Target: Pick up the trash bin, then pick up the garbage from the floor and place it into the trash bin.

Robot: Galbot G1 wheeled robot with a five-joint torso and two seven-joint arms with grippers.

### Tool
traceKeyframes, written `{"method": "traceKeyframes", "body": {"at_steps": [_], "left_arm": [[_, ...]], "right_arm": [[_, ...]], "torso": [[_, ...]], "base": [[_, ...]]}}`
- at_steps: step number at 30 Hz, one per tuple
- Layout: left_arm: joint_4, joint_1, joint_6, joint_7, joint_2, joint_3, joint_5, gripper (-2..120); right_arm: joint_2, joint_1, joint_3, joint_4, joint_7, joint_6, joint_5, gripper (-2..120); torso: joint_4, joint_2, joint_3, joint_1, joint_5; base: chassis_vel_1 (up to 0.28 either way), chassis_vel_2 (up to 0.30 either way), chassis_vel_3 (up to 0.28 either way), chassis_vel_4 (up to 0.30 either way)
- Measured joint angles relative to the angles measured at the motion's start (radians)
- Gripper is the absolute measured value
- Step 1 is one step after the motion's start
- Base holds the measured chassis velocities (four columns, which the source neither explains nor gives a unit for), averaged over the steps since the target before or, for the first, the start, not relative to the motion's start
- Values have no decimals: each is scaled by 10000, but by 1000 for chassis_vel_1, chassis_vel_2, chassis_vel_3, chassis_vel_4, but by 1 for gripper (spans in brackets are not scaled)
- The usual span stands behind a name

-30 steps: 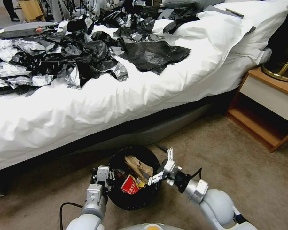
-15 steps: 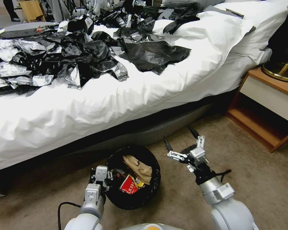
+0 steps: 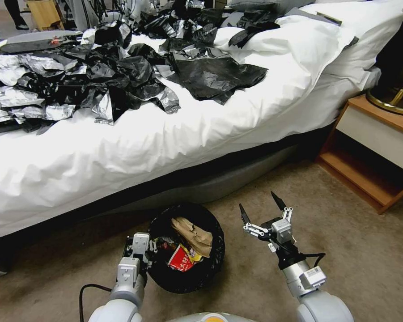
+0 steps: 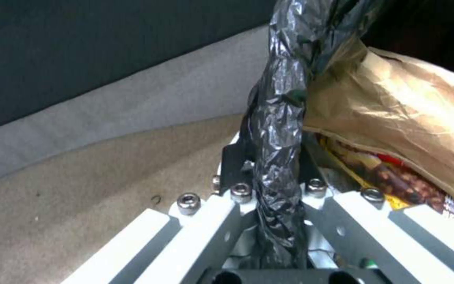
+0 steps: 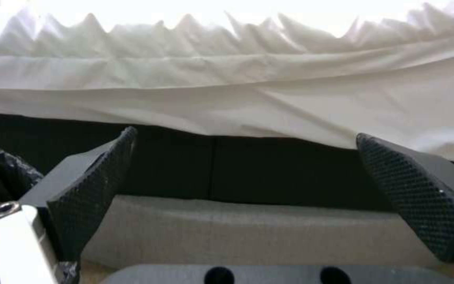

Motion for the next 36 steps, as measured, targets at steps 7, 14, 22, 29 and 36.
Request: {"method": "traceKeyframes", "body": {"at_steps": [7,14,22,29,36], "left_arm": [[-56,32,7,23,-39,3,17,0],[-77,39,-7,3,-40,-18,27,0],[-163,113,-36,-18,-49,-9,59,0],[-190,153,-63,-28,-48,-15,78,0],[-298,200,-67,-42,-56,-16,105,0]], "right_arm": [[19,115,-35,-66,-30,-51,62,100],[58,166,-115,-55,-29,-143,54,100],[49,265,-182,-16,3,-243,-34,100],[23,209,-296,-20,6,-264,-117,100],[23,199,-385,-38,-5,-311,-185,100]], "torso": [[2,0,0,0,4],[2,0,0,0,4],[5,0,-1,0,5],[3,0,-1,0,5],[5,0,-1,0,6]], "base": [[52,47,53,49],[89,111,97,80],[128,113,127,123],[123,118,119,127],[126,126,134,128]]}}
